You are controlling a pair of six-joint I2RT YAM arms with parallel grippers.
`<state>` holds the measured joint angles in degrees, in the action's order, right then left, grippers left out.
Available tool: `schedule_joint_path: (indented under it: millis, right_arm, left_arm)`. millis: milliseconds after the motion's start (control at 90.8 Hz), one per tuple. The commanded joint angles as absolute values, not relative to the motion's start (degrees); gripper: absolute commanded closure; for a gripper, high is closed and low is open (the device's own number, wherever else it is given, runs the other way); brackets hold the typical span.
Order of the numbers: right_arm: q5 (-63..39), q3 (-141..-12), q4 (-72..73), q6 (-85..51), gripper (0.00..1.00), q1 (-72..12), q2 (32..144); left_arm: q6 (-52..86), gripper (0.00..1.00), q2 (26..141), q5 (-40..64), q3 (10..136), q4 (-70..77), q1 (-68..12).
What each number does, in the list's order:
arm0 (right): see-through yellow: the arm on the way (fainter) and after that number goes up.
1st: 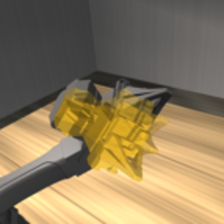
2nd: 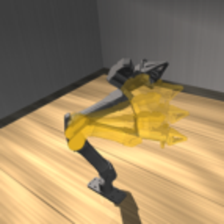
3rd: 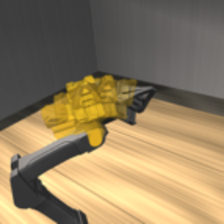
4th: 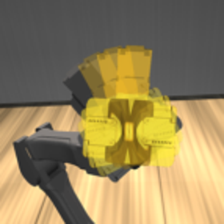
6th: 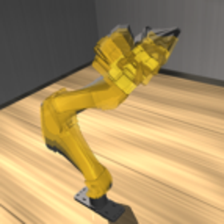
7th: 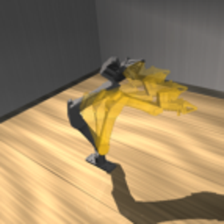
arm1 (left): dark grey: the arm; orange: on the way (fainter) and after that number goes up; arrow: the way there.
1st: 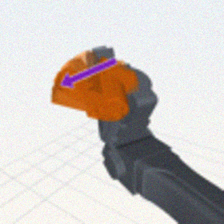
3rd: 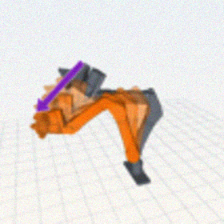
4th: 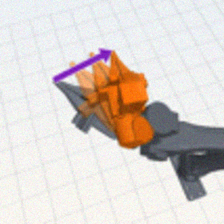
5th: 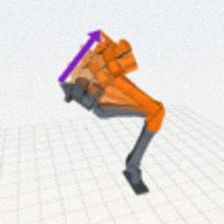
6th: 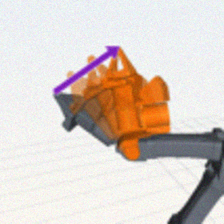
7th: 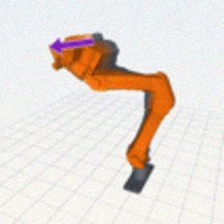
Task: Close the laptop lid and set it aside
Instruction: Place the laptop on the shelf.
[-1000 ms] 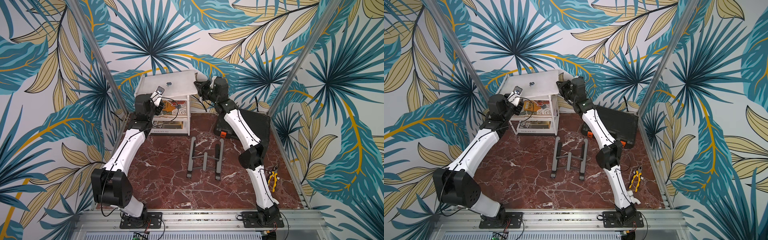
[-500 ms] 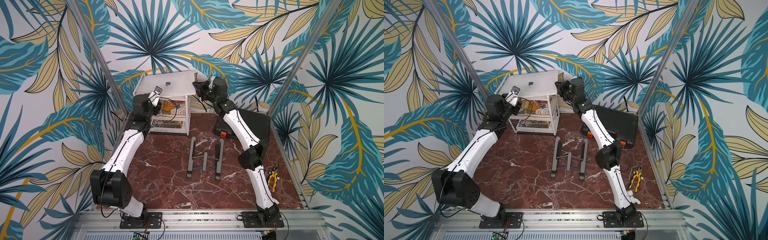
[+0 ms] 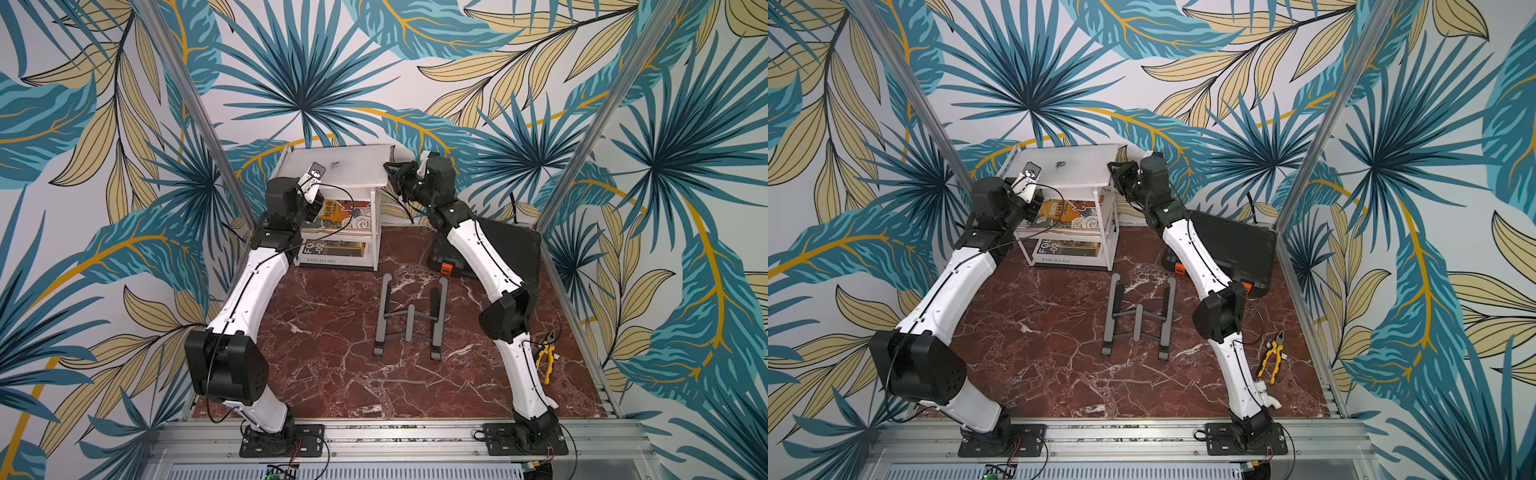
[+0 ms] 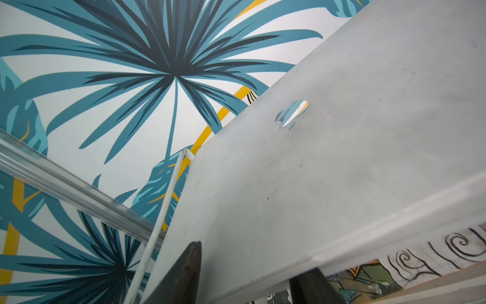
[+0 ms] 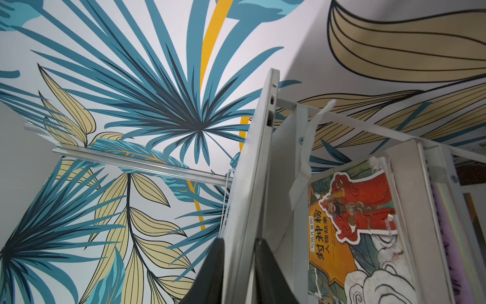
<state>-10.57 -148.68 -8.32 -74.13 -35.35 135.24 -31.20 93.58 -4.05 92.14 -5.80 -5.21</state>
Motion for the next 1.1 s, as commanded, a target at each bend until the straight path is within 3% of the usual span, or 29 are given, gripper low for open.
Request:
schedule_joint_path:
  millis: [0, 441, 551, 672, 837, 903, 980, 1091]
  right_arm:
    - [-11.5, -147.9, -5.2, -72.5, 0.76, -35.9, 132.4]
    - [-12.2, -148.0, -4.2, -72.6, 0.81, -36.8, 133.0]
    - [-11.6, -147.9, -4.4, -72.2, 0.80, -36.9, 133.0]
    - [-11.2, -148.0, -4.3, -72.3, 0.81, -36.9, 132.9]
    - [-10.2, -148.1, -4.3, -72.6, 0.81, -37.1, 133.1]
    - [-9.5, -148.0, -4.4, -72.6, 0.80, -37.1, 133.2]
    - [-9.3, -148.1, -4.0, -73.0, 0.70, -37.1, 133.3]
    - [-8.7, -148.6, -3.9, -72.9, 0.70, -37.2, 133.5]
  left_arm:
    - [-32.0, 0.44, 93.8, -4.9, 94.2, -2.9, -4.7]
    - [-32.9, 0.41, 90.1, -7.5, 84.8, 1.6, -4.7]
    - [-31.6, 0.33, 87.4, -7.5, 81.0, 2.9, -4.6]
    - [-29.5, 0.16, 83.2, -7.1, 76.6, 2.7, -4.6]
    - [-25.5, 0.15, 77.7, -6.5, 71.5, 2.9, -4.6]
    - [-23.9, 0.14, 75.5, -7.0, 70.5, 1.8, -4.6]
    - [-21.9, 0.14, 72.5, -7.6, 68.2, 1.8, -4.6]
    - [-19.1, 0.13, 69.1, -8.5, 65.9, 1.3, -4.5]
